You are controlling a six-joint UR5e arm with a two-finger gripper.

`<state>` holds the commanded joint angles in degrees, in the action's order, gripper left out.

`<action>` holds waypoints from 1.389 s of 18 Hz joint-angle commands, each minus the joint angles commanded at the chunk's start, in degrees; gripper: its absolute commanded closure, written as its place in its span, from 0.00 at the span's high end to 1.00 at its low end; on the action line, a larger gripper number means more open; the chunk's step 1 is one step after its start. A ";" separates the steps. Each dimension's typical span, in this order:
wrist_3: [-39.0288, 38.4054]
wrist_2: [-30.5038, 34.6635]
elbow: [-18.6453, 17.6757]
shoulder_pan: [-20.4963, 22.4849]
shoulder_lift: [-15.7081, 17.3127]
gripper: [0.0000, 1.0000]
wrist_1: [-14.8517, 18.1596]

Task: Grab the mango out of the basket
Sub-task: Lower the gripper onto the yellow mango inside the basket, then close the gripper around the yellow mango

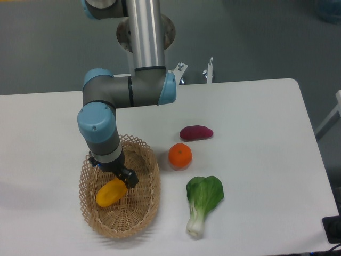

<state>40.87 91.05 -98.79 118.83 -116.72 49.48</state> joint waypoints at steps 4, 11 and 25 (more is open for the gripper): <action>-0.09 0.09 0.09 -0.35 -0.53 1.00 0.00; -0.88 0.09 1.32 -0.35 -1.85 1.00 -0.35; -0.09 1.14 1.41 -0.44 -1.32 0.53 -1.23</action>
<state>40.78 92.20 -97.38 118.39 -118.04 48.25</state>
